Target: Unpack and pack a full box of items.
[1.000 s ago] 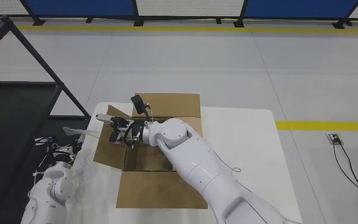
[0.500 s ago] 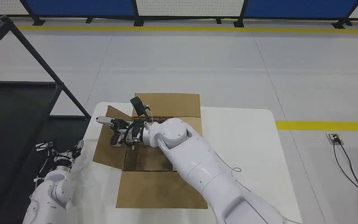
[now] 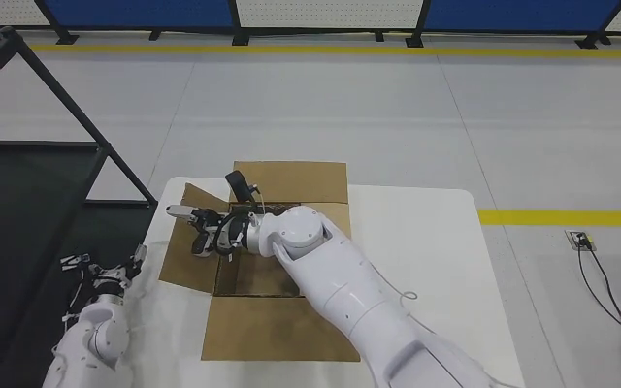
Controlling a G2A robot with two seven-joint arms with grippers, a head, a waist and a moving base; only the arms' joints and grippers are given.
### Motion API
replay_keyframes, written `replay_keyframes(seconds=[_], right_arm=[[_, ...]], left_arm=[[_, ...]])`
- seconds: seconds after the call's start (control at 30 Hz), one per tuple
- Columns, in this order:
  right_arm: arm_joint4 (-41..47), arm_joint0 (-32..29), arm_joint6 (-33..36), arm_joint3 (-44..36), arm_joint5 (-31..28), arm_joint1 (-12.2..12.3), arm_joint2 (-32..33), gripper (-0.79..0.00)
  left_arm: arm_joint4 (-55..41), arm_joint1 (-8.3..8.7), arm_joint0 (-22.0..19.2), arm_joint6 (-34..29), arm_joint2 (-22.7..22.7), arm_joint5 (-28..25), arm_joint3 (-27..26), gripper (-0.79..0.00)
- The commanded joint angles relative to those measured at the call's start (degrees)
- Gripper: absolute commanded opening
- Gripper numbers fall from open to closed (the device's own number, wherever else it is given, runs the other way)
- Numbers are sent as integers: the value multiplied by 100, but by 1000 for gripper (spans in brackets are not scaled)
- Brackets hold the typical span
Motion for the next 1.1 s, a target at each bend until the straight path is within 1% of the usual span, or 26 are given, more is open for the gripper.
replay_keyframes(seconds=[0.0,0.1,0.23,0.3,0.37,0.47,0.6,0.67,0.73,0.87,0.93,1.07], right_arm=[[-12,-12,-15,-12,27,-6,-14,0],[-32,-48,-158,-31,77,-23,-56,0],[-68,-98,-292,-66,147,-46,-162,0],[-81,-111,-311,-72,206,-56,-227,0],[-90,-121,-344,-74,265,-66,-294,0],[-62,-136,-364,-77,327,-78,-385,0],[4,-139,-387,-58,354,-84,-479,0],[32,-143,-396,-46,355,-85,-510,0],[61,-151,-406,-37,339,-84,-531,0],[100,-163,-382,-47,243,-81,-569,0],[105,-164,-359,-57,173,-79,-587,0],[124,-165,-319,-78,22,-74,-607,0]], left_arm=[[-344,-10,269,117,-81,-222,-374,0],[-951,-14,888,135,-269,-740,-1240,0],[-1641,-7,1998,9,-532,-1672,-2652,0],[-1766,-10,2512,68,-643,-1920,-3299,0],[-1969,-26,2935,127,-691,-2104,-3801,0],[-2162,-39,3350,84,-750,-2205,-4314,0],[-2113,-65,3573,231,-721,-2109,-4584,0],[-2102,-76,3613,293,-690,-2080,-4606,0],[-2046,-84,3610,285,-654,-1945,-4593,0],[-1882,-87,3442,102,-549,-1669,-4413,0],[-1725,-91,3293,61,-478,-1455,-4267,0],[-1547,-97,3040,27,-340,-1249,-3968,0]])
